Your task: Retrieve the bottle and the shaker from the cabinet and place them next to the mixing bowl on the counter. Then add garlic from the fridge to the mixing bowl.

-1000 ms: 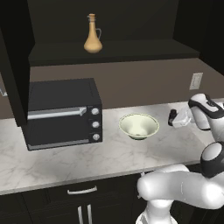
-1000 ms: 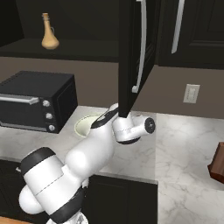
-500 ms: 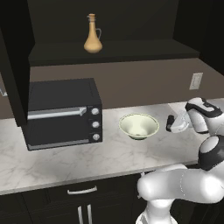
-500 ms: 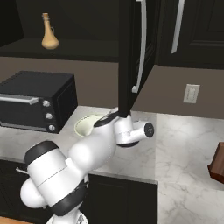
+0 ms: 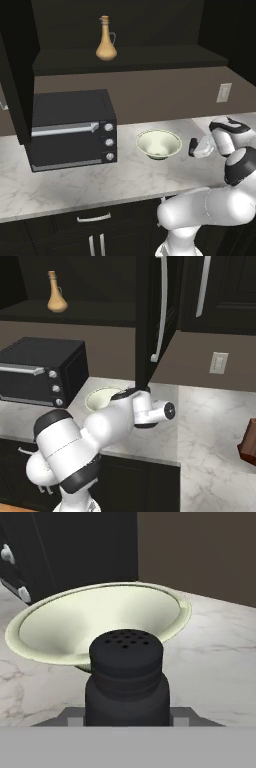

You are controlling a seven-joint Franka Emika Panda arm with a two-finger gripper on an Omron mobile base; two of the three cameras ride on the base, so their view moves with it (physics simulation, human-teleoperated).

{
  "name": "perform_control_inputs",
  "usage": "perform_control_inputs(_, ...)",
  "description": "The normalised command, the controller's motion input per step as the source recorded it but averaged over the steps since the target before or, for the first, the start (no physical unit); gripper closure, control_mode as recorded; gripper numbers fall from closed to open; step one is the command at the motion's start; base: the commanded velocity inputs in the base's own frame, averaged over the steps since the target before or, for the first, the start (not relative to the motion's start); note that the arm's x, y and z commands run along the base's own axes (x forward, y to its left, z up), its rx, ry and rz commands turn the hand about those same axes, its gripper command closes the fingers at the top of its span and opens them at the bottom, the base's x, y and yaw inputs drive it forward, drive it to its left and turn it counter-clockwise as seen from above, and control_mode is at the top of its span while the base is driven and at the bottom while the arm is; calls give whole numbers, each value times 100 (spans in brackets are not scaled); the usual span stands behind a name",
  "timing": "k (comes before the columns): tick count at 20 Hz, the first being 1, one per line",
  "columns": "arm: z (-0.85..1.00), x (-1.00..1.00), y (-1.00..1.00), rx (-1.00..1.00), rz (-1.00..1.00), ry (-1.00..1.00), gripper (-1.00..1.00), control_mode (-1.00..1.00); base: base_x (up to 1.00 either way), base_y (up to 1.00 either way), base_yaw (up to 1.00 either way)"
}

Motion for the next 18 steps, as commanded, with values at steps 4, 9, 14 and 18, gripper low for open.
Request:
perform_control_inputs(4,-18,4,0,0,1,2,100,-100,0,0,0)
perform_control_inputs(9,-2,5,0,0,0,0,100,-100,0,0,0)
perform_control_inputs(14,0,13,2,0,0,0,100,-100,0,0,0)
perform_control_inputs(18,-2,16,16,0,0,0,100,-100,0,0,0)
